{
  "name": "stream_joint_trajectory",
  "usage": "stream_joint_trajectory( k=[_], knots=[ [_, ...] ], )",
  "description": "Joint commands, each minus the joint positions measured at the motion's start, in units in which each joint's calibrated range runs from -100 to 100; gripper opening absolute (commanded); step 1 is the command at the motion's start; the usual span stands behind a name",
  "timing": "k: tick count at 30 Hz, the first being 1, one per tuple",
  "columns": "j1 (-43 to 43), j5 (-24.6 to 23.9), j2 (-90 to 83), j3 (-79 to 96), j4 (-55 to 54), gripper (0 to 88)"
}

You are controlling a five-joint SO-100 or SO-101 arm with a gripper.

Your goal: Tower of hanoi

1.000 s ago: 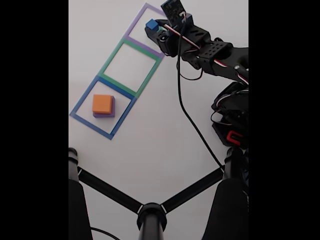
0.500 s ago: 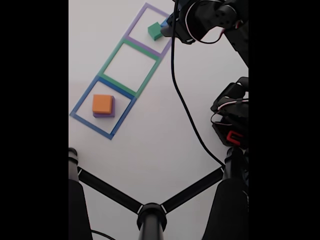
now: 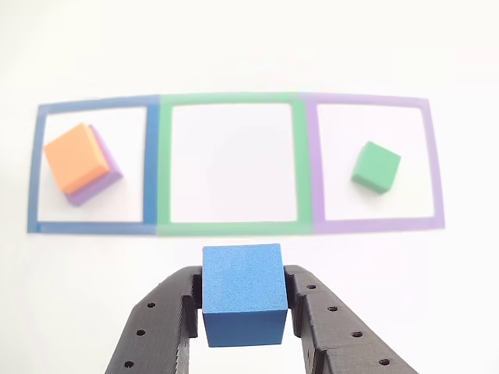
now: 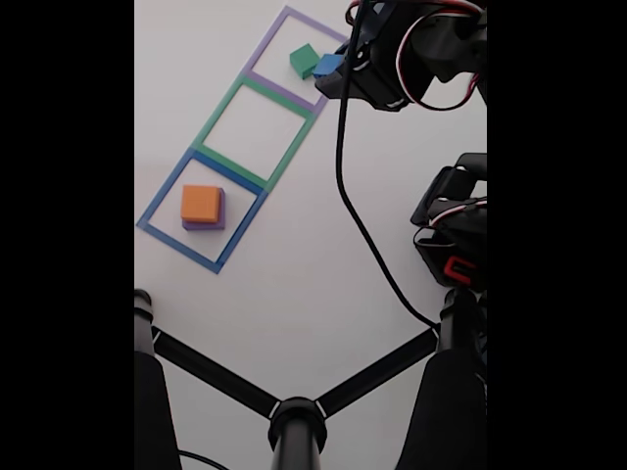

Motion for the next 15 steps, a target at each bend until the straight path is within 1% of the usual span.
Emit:
stream_joint_trajectory(
  k=[1,4,8,12,15],
  knots=[
    [-0.02,0.00,-1.64,8.51,-8.15,2.4],
    [0.51,0.00,-3.40,19.78,-18.51,2.5],
    [1.12,0.00,-5.80,37.32,-37.36,2.5],
    [0.97,0.00,-7.25,55.77,-60.51,2.2],
    [0.66,0.00,-5.32,67.94,-80.02,2.1]
  ],
)
